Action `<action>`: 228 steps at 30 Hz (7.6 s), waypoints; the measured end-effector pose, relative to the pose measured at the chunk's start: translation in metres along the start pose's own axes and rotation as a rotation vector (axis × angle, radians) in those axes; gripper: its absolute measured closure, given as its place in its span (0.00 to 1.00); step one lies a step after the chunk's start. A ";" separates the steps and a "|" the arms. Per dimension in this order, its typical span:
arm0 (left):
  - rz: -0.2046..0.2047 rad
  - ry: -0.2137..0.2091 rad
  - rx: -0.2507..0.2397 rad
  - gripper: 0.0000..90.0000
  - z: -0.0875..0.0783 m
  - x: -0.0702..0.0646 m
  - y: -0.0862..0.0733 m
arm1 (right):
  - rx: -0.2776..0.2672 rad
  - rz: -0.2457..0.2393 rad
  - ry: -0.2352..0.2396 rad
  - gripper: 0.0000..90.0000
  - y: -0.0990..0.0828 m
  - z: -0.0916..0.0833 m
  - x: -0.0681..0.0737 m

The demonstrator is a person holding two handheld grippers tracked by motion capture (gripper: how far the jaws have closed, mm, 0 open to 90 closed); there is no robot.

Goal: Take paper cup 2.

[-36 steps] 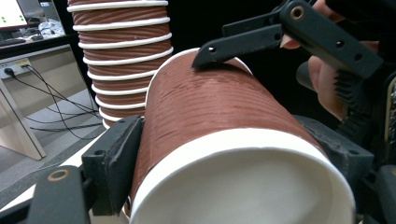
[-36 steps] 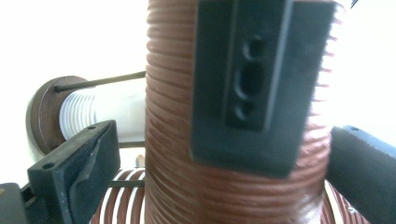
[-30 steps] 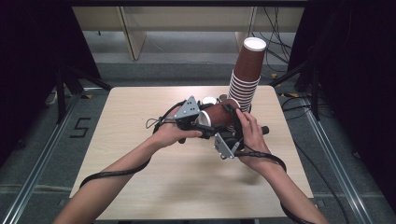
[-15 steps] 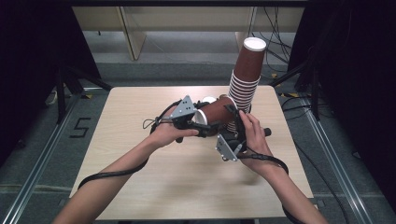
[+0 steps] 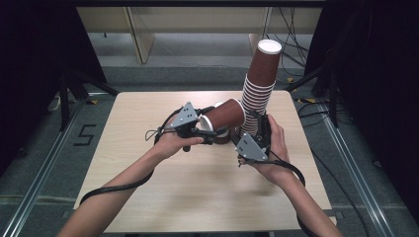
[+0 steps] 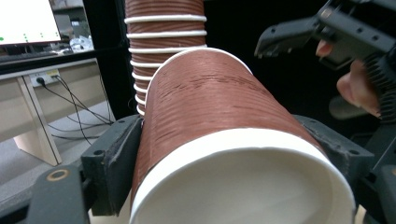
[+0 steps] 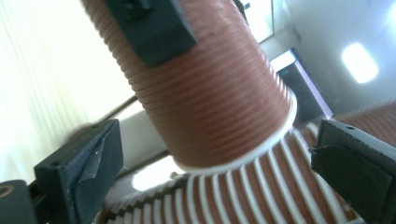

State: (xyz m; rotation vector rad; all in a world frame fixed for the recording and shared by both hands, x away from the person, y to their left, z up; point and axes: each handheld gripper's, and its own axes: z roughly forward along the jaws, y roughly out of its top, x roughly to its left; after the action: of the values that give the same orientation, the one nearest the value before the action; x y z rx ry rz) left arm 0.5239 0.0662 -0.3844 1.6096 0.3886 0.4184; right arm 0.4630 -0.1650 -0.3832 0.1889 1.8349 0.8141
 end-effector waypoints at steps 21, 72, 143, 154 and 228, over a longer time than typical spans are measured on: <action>0.032 0.076 -0.054 0.21 -0.004 -0.002 -0.007 | -0.061 0.665 0.099 0.06 -0.017 0.001 -0.023; 0.079 0.141 -0.149 0.22 0.000 -0.011 -0.012 | -0.234 1.564 0.321 0.04 -0.029 0.017 -0.017; 0.162 0.122 -0.154 0.21 0.015 -0.028 -0.017 | -0.252 1.905 0.349 0.02 -0.028 0.042 -0.010; 0.161 0.120 -0.136 0.20 0.015 -0.028 -0.019 | -0.225 1.925 0.346 0.06 -0.028 0.040 -0.010; 0.102 0.095 -0.028 0.08 -0.003 -0.022 -0.032 | -0.245 1.670 0.160 0.22 -0.029 0.026 -0.027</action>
State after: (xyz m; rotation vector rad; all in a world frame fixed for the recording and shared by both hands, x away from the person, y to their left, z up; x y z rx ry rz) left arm 0.5029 0.0607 -0.4171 1.5901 0.3717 0.5776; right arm 0.5037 -0.1887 -0.3851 1.6366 1.3715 2.1521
